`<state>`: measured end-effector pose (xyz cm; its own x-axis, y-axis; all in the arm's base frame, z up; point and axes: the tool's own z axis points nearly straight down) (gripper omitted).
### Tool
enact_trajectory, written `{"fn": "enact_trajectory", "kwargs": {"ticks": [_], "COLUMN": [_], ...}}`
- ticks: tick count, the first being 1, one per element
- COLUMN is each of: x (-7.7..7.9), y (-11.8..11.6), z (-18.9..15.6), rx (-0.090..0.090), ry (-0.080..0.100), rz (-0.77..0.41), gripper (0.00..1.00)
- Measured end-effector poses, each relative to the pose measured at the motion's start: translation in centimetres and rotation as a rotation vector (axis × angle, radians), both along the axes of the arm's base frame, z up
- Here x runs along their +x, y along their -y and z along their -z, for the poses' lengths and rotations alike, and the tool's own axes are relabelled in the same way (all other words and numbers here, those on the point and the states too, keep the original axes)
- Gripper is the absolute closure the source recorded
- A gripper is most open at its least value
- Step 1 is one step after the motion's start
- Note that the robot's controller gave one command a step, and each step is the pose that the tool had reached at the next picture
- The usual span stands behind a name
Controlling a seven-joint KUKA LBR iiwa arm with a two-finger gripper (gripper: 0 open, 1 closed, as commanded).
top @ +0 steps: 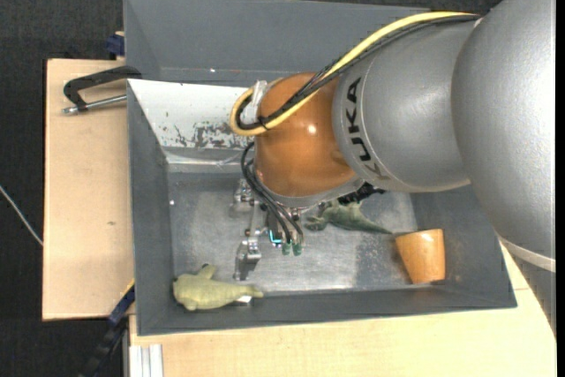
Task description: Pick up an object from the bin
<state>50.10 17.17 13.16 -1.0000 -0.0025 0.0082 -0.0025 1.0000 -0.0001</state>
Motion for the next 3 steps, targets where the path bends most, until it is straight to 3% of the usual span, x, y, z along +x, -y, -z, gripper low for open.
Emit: {"fn": "enact_trajectory", "kwargs": {"ticks": [1,2,3], "x": [-0.3,-1.2,-0.3], "y": [-3.7,-5.6,-5.5], "z": [-8.7,-0.3,5.4], "rx": [0.007,0.0,0.006], "ry": [0.021,0.001,0.028], "rz": [-0.103,-0.172,-0.398], "gripper": [0.0,0.0,0.0]}}
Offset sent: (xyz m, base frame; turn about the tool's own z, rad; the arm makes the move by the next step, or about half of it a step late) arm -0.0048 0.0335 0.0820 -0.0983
